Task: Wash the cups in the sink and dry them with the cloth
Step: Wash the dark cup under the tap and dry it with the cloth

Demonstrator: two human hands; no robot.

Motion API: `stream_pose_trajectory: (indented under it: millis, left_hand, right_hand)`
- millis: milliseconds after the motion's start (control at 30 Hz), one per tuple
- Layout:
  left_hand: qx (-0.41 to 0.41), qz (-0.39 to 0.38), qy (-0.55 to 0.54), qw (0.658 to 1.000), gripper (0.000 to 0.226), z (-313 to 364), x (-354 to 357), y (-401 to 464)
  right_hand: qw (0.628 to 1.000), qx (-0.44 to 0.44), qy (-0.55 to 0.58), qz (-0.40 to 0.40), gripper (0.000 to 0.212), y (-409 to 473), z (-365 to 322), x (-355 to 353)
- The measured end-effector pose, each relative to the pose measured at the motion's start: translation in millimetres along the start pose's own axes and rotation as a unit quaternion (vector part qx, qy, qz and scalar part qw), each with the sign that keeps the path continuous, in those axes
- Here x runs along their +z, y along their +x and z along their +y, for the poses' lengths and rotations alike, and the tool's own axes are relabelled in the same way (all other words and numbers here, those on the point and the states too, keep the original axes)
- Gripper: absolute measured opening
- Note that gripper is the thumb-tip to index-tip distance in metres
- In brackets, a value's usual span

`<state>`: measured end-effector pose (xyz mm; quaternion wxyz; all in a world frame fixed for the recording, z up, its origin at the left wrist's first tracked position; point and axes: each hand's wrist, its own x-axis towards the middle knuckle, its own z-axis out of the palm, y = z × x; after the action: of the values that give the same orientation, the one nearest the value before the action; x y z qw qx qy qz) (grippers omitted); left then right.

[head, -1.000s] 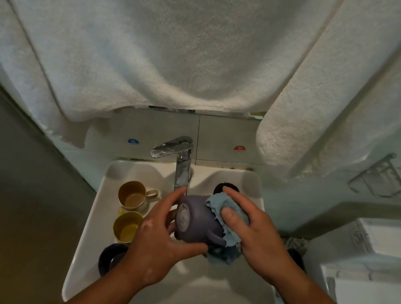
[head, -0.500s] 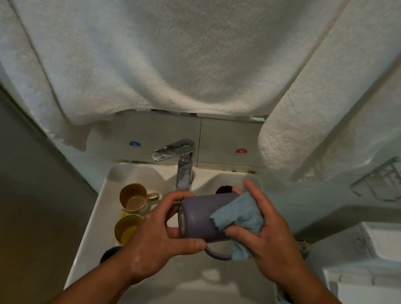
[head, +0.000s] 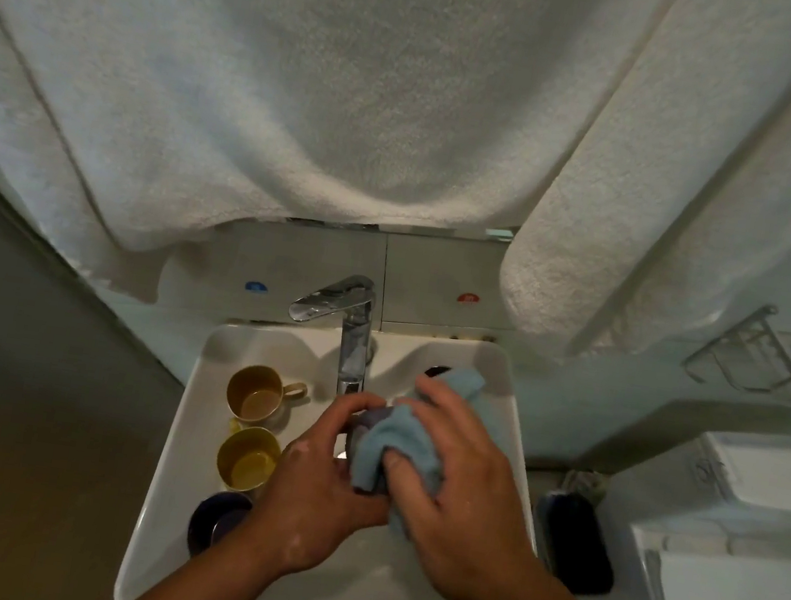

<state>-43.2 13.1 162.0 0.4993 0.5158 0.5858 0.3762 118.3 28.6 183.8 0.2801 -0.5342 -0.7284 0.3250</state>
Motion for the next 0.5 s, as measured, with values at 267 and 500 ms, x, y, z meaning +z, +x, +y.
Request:
stream_pose_trajectory:
  millis: [267, 500]
  left_hand:
    - [0.014, 0.009, -0.005, 1.000, 0.084, 3.4, 0.9, -5.8]
    - [0.041, 0.006, 0.038, 0.998, 0.081, 2.9, -2.4, -4.7]
  right_hand:
    - [0.996, 0.005, -0.012, 0.089, 0.062, 12.4, 37.7, 9.6]
    - [0.987, -0.141, -0.004, 0.081, 0.039, 8.6, 45.3, 17.8]
